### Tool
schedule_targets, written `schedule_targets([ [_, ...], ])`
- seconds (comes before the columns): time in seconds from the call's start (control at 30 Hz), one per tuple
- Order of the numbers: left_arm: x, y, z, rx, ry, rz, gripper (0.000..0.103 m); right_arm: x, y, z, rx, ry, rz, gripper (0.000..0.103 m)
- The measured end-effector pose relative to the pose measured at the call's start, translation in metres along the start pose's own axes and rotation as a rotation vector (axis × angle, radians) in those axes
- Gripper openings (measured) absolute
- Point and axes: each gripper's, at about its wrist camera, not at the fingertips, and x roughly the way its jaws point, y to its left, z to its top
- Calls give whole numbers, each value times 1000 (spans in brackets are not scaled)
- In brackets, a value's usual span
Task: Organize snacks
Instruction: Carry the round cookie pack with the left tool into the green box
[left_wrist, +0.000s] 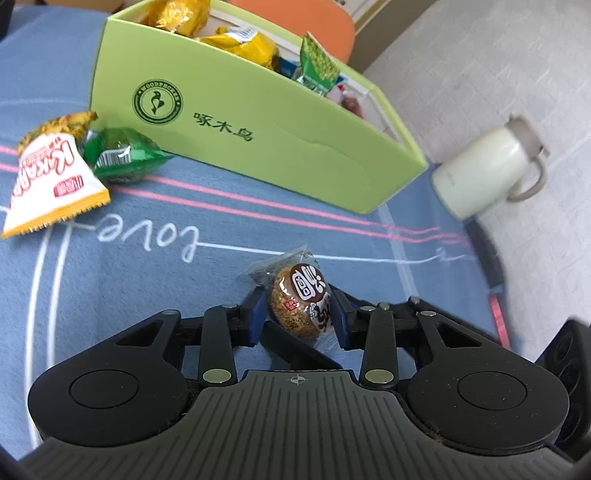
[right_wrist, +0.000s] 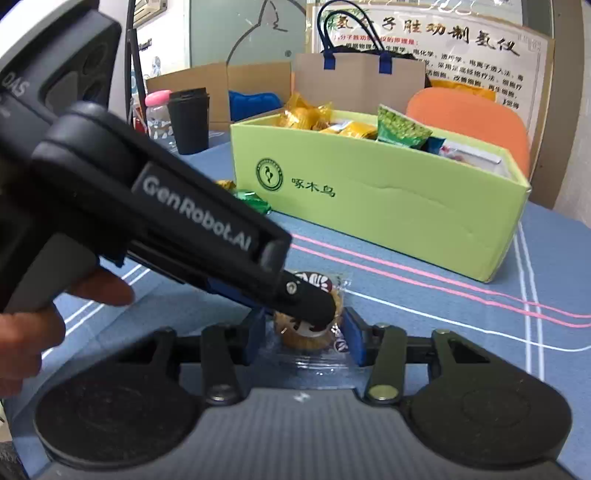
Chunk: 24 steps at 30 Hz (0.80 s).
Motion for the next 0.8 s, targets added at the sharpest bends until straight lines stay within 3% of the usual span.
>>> schedule_targets([
  [0.17, -17, -30, 21, 44, -78, -61, 15, -26, -12, 21, -10, -90, -37, 49],
  [0.3, -24, -61, 69, 116, -155, -93, 14, -37, -35, 59, -39, -186, -85, 50],
  [0.43, -4, -85, 122, 179, -201, -62, 16, -17, -65, 103, -25, -233, -116, 50],
  [0.57, 28, -74, 155, 166, -169, -23, 18, 25, -93, 123, 26, -192, -90, 58],
  [0.6, 32, -69, 159, 147, -172, -20, 21, 33, -99, 124, 48, -181, -72, 62],
  [0.73, 3, -56, 153, 151, -297, -28, 64, 20, -106, 117, 60, -250, -99, 83],
  [0.77, -10, -55, 148, 165, -344, -33, 67, 10, -103, 113, 50, -279, -118, 92],
  [0.8, -21, -55, 143, 182, -380, -27, 71, -1, -100, 109, 36, -307, -137, 93],
])
